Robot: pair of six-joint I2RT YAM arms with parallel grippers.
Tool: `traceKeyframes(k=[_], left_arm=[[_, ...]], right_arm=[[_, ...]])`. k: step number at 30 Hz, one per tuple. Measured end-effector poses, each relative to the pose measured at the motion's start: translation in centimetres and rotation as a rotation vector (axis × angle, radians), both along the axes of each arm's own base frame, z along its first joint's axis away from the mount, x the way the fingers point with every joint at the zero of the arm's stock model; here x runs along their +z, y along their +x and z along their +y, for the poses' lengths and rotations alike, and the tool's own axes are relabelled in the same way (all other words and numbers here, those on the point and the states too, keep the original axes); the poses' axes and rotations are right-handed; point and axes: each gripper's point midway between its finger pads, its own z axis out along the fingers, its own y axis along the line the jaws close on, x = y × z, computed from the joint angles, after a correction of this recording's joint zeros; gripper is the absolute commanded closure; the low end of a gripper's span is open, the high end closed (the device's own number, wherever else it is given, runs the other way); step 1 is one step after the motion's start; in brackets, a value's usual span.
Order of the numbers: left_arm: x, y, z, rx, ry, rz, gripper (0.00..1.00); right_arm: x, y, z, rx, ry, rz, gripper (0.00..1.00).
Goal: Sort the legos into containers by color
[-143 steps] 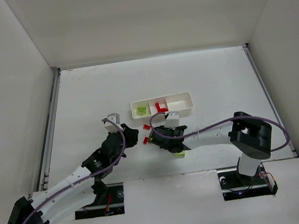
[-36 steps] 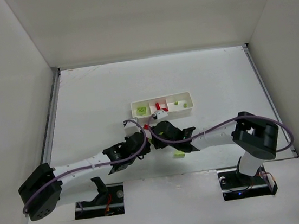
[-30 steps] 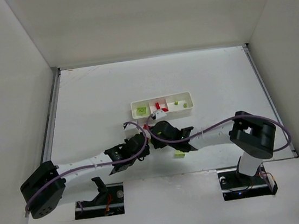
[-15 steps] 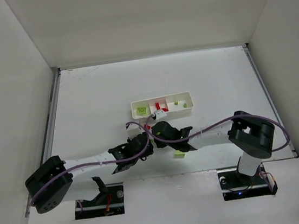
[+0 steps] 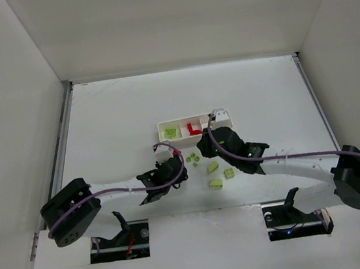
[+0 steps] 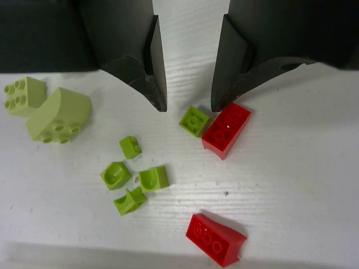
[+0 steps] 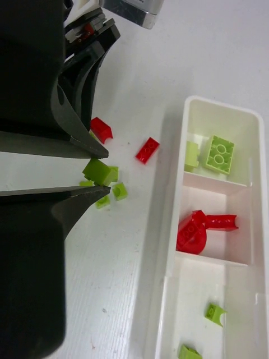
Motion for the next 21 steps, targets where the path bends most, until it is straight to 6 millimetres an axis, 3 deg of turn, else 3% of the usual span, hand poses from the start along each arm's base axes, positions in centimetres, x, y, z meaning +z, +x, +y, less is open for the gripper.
traceKeyframes(k=[6, 16, 21], left_arm=[[0.0, 1.2, 0.0, 0.032, 0.017, -0.023, 0.62], [-0.1, 2.3, -1.3, 0.022, 0.093, -0.096, 0.62], [-0.1, 2.6, -1.5, 0.020, 0.109, -0.113, 0.62]], right_arm=[[-0.6, 1.2, -1.4, -0.041, -0.004, 0.012, 0.76], [-4.0, 7.0, -7.8, -0.284, -0.077, 0.057, 0.75], [-4.3, 8.8, -8.9, -0.338, -0.092, 0.057, 0.71]])
